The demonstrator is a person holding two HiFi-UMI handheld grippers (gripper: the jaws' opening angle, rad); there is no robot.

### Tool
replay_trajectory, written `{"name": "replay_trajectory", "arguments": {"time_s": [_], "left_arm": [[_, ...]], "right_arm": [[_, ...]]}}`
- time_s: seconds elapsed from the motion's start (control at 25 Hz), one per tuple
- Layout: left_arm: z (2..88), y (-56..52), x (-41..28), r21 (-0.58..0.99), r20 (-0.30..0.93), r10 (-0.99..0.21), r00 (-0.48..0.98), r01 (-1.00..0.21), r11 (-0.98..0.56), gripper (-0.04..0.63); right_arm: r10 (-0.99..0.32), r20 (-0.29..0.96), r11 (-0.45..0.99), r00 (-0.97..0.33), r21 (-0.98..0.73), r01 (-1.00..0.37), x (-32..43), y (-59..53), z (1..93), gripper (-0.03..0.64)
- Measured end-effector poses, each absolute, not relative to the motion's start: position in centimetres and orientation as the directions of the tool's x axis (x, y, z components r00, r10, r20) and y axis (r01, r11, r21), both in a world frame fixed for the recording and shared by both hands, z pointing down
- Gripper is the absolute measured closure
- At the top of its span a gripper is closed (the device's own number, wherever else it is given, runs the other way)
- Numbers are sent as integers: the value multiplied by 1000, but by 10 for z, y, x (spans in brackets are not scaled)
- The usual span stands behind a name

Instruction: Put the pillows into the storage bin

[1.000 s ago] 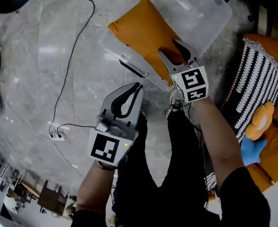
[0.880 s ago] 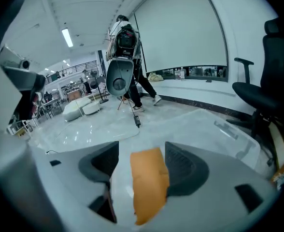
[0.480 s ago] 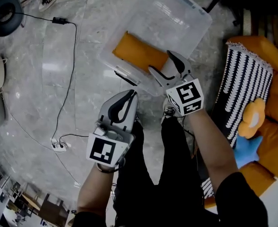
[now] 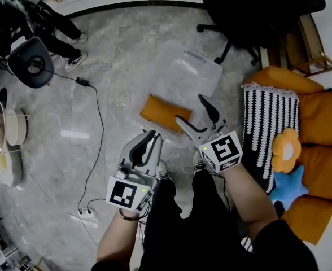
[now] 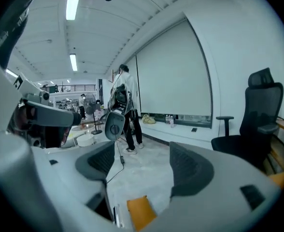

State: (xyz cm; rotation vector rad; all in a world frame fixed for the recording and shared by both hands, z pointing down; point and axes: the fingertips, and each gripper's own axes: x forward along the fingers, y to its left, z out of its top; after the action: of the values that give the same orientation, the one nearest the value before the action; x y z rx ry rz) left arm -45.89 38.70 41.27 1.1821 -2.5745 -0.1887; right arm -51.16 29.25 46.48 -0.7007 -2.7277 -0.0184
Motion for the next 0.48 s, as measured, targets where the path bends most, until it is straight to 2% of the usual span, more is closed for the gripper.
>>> {"name": "replay_trajectory", "arguments": {"time_s": [0.28, 0.48], "left_arm": [[299, 372, -450, 162, 101, -821, -562, -805, 571, 558], [252, 365, -433, 136, 38, -879, -475, -869, 476, 554]], "right_arm": [[365, 165, 928, -916, 15, 372, -487, 260, 317, 245], [237, 97, 968, -967, 56, 243, -450, 238, 260, 239]]}}
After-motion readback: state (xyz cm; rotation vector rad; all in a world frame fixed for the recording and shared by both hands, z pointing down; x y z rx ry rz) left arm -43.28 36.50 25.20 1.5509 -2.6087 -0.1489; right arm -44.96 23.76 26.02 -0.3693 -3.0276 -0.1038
